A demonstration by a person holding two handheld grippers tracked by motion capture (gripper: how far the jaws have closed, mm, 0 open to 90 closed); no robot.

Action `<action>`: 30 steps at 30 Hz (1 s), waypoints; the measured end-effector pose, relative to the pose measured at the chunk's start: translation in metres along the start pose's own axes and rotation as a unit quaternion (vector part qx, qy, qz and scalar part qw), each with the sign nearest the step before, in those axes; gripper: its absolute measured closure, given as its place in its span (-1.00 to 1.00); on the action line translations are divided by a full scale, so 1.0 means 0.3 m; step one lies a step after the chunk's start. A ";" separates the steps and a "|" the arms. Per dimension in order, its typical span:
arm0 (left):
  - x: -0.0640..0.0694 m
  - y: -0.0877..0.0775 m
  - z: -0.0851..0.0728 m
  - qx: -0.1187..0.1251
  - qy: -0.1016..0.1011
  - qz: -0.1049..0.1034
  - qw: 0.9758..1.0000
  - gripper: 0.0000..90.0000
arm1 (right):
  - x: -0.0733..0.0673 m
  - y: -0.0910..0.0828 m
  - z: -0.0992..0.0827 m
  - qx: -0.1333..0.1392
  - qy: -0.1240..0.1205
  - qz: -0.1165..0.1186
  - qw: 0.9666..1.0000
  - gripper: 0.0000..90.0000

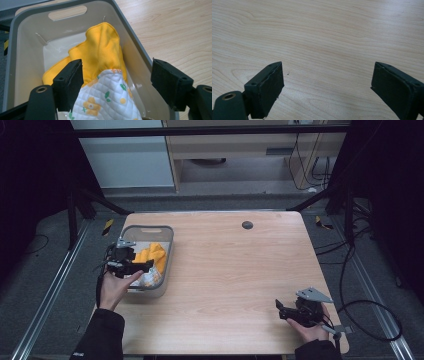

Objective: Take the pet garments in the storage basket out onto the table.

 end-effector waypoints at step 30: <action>-0.014 0.108 -0.019 -0.089 -0.004 0.009 0.996 -0.21 | -0.003 0.004 -0.002 -0.004 -0.005 0.006 1.000 -0.76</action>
Point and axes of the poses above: each handheld gripper's, and its own axes: y roughly forward along the jaws, z roughly out of its top, x roughly to its right, the point moved 2 cm from there along y, roughly forward along the jaws, and after that the axes turned 9 degrees about -y, right-handed, at the moved point
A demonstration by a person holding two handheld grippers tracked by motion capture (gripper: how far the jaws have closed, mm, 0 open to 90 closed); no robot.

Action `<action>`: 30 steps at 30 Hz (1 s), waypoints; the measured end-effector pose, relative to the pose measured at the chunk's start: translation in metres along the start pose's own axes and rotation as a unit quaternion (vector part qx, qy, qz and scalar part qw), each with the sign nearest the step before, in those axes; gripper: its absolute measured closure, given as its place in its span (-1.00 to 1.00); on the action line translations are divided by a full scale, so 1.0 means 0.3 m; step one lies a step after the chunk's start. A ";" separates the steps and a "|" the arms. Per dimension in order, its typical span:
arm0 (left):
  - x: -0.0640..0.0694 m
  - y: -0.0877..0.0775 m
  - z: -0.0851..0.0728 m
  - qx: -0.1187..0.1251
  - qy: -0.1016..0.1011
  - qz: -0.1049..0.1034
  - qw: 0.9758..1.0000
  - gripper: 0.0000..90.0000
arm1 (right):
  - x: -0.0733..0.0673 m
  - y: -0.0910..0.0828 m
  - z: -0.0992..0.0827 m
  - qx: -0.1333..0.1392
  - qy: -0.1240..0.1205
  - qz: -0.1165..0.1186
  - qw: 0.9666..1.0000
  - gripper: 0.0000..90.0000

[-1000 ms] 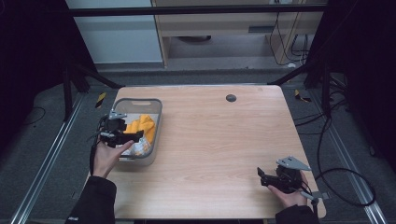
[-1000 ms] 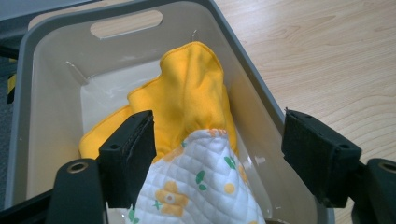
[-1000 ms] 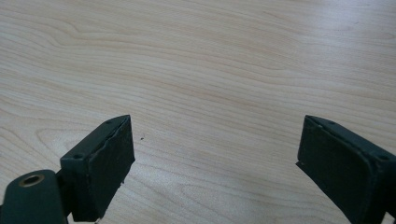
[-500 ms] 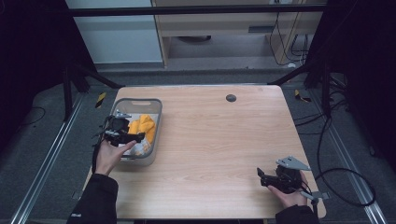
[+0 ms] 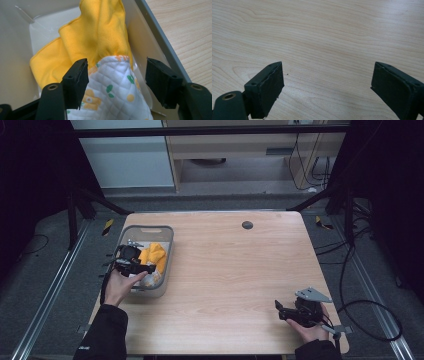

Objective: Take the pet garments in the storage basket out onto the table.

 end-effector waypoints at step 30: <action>-0.012 0.072 -0.022 -0.057 -0.020 0.006 0.998 0.65 | -0.001 0.005 -0.003 -0.003 -0.008 0.001 1.000 -0.76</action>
Point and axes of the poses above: each handheld gripper's, and its own axes: y roughly forward along the jaws, z roughly out of its top, x roughly to its right, the point moved 2 cm from there along y, roughly forward along the jaws, and after that the axes turned 9 degrees about -y, right-handed, at the moved point
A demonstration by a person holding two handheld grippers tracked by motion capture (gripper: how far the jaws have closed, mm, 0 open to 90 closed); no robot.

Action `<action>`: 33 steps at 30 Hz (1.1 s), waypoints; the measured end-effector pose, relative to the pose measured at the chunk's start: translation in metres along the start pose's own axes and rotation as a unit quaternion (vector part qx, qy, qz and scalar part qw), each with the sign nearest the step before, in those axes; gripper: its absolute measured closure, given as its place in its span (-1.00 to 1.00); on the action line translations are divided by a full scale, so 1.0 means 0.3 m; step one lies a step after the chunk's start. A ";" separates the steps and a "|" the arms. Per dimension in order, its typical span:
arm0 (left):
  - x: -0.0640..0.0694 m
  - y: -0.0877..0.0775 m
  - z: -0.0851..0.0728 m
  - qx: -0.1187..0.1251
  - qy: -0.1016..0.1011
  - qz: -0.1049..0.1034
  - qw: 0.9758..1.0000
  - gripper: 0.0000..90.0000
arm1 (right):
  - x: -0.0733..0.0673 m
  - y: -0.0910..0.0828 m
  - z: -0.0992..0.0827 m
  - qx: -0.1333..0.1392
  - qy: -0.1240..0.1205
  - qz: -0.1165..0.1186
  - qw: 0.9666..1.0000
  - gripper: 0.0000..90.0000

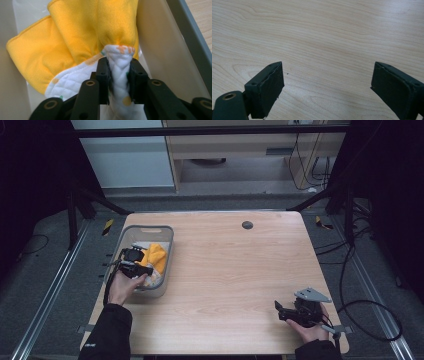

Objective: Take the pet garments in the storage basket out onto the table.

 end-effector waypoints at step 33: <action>-0.008 -0.197 0.035 0.070 -0.004 -0.010 0.998 0.80 | 0.000 -0.004 0.001 0.000 0.003 -0.001 1.000 -0.76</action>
Point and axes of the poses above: each handheld gripper's, and its own axes: y roughly forward along the jaws, z roughly out of its top, x roughly to its right, the point moved 2 cm from there along y, roughly forward along the jaws, and after that the axes turned 9 degrees about -y, right-handed, at the moved point
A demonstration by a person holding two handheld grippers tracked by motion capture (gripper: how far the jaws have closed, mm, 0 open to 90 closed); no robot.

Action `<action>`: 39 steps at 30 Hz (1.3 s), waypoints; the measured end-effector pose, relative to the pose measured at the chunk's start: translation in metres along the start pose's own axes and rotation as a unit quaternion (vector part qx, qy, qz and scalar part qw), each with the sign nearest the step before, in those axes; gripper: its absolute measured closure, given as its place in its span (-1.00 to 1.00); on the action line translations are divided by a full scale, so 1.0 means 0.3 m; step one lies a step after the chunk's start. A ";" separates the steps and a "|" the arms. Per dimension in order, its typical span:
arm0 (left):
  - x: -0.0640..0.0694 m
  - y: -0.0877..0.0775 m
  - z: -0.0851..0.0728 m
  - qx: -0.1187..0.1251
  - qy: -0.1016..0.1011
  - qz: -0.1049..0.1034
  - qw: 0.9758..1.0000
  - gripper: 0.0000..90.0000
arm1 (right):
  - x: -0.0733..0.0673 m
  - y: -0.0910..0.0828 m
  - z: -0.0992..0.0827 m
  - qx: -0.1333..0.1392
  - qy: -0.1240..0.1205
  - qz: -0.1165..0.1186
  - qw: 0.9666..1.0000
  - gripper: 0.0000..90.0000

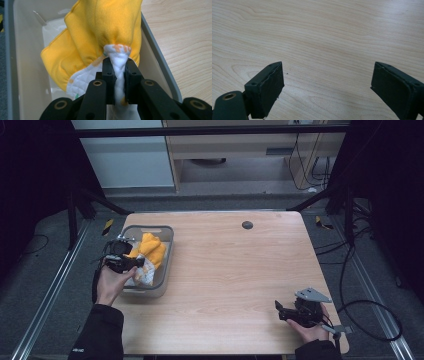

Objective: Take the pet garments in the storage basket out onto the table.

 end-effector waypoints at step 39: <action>0.077 -0.208 0.052 0.050 0.042 -0.019 0.998 0.80 | 0.000 -0.001 0.000 0.001 -0.002 -0.002 1.000 -0.76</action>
Point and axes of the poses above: each handheld gripper's, and its own axes: y roughly forward along the jaws, z roughly out of its top, x roughly to its right, the point moved 2 cm from there along y, roughly forward along the jaws, and after that the axes turned 9 degrees about -y, right-handed, at the moved point
